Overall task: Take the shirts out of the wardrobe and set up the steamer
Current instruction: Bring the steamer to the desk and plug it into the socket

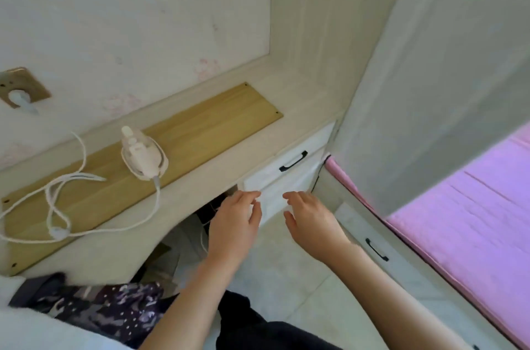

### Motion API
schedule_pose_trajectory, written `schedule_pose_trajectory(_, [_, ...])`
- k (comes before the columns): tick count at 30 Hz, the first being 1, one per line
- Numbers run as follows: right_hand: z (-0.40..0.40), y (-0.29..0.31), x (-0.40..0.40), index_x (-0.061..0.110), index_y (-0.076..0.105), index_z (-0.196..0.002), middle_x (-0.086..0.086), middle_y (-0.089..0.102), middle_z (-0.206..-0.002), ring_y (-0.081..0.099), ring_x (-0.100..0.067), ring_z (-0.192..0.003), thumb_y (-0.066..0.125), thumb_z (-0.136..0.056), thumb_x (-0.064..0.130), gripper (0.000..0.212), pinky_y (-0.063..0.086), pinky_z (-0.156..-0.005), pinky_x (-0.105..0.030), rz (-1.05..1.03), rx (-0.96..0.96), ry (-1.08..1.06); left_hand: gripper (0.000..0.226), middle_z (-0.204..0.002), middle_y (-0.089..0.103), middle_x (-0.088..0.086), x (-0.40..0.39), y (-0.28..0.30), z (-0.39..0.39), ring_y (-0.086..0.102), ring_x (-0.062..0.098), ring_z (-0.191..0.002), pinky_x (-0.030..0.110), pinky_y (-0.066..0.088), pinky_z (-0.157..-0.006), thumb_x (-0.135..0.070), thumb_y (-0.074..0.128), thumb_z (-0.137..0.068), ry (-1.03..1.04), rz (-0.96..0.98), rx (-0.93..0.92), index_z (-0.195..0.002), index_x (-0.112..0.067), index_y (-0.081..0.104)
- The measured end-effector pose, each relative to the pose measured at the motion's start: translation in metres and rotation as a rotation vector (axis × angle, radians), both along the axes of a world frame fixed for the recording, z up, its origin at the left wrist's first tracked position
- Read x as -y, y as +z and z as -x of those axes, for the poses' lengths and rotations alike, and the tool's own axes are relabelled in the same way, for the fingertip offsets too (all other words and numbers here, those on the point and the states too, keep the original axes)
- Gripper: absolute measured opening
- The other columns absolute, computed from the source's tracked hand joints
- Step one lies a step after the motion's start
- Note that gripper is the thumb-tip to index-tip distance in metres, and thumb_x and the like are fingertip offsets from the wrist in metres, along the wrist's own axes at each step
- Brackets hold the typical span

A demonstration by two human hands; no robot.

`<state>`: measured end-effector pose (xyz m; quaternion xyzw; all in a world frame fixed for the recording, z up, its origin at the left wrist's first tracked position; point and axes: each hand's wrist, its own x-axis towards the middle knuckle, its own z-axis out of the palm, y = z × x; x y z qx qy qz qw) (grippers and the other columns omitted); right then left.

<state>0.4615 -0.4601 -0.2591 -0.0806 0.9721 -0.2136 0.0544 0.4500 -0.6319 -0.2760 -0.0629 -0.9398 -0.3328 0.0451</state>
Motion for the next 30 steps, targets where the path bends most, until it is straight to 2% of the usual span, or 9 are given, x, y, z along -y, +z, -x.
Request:
schedule_pose_trajectory(6, [-0.107, -0.001, -0.099, 0.015, 0.043, -0.137, -0.004, 0.055, -0.13, 0.048, -0.023, -0.121, 0.043, -0.099, 0.027, 0.04, 0.042, -0.096, -0.032, -0.062, 0.056, -0.273, 0.03, -0.116, 0.064, -0.009, -0.109, -0.009, -0.06, 0.057, 0.011, -0.108, 0.03, 0.05, -0.087, -0.028, 0.046, -0.098, -0.303, 0.034, 0.106, -0.124, -0.024, 0.061])
schedule_pose_trajectory(10, [-0.167, -0.01, -0.144, 0.015, 0.042, -0.137, -0.004, 0.055, -0.13, 0.047, -0.023, -0.122, 0.042, -0.099, 0.026, 0.04, 0.039, -0.1, -0.031, -0.082, 0.101, -0.438, 0.03, -0.113, 0.065, -0.008, -0.173, -0.009, -0.079, 0.057, 0.009, -0.105, 0.023, 0.049, -0.083, -0.025, 0.047, -0.098, -0.513, 0.092, 0.089, -0.124, -0.023, 0.061])
schedule_pose_trajectory(14, [-0.201, -0.019, -0.175, 0.013, 0.043, -0.136, -0.005, 0.056, -0.126, 0.047, -0.025, -0.119, 0.04, -0.099, 0.024, 0.038, 0.038, -0.098, -0.03, -0.076, 0.136, -0.602, 0.028, -0.109, 0.065, -0.007, -0.229, -0.011, -0.089, 0.057, 0.012, -0.1, 0.032, 0.052, -0.08, -0.024, 0.047, -0.096, -0.672, 0.152, 0.1, -0.12, -0.024, 0.062])
schedule_pose_trajectory(18, [-0.218, -0.022, -0.206, 0.008, 0.046, -0.133, -0.007, 0.056, -0.123, 0.047, -0.027, -0.118, 0.038, -0.1, 0.021, 0.036, 0.036, -0.1, -0.03, -0.079, 0.165, -0.704, 0.027, -0.104, 0.065, -0.006, -0.28, -0.015, -0.092, 0.055, 0.016, -0.1, 0.037, 0.051, -0.08, -0.023, 0.048, -0.096, -0.77, 0.168, 0.148, -0.118, -0.024, 0.062])
schedule_pose_trajectory(23, [-0.22, -0.042, -0.255, 0.005, 0.053, -0.125, -0.012, 0.06, -0.119, 0.044, -0.029, -0.129, 0.043, -0.096, 0.018, 0.033, 0.027, -0.112, -0.031, -0.058, 0.175, -0.865, 0.023, -0.101, 0.066, -0.007, -0.342, -0.032, -0.078, 0.057, 0.015, -0.099, 0.038, 0.051, -0.083, -0.024, 0.049, -0.093, -0.838, 0.164, 0.213, -0.11, -0.025, 0.065])
schedule_pose_trajectory(26, [-0.209, -0.049, -0.287, 0.007, 0.053, -0.123, -0.01, 0.06, -0.118, 0.046, -0.027, -0.124, 0.043, -0.095, 0.019, 0.032, 0.031, -0.109, -0.031, -0.03, 0.22, -0.905, 0.02, -0.1, 0.069, -0.006, -0.376, -0.038, -0.063, 0.059, 0.015, -0.097, 0.037, 0.051, -0.083, -0.021, 0.052, -0.093, -0.873, 0.145, 0.179, -0.105, -0.023, 0.067])
schedule_pose_trajectory(30, [-0.182, -0.051, -0.343, 0.008, 0.051, -0.12, -0.009, 0.058, -0.115, 0.048, -0.027, -0.114, 0.041, -0.095, 0.019, 0.029, 0.038, -0.097, -0.033, 0.007, 0.292, -0.961, 0.02, -0.101, 0.071, -0.002, -0.433, -0.034, -0.031, 0.061, 0.017, -0.097, 0.037, 0.051, -0.084, -0.02, 0.054, -0.092, -0.924, 0.148, 0.148, -0.107, -0.02, 0.068])
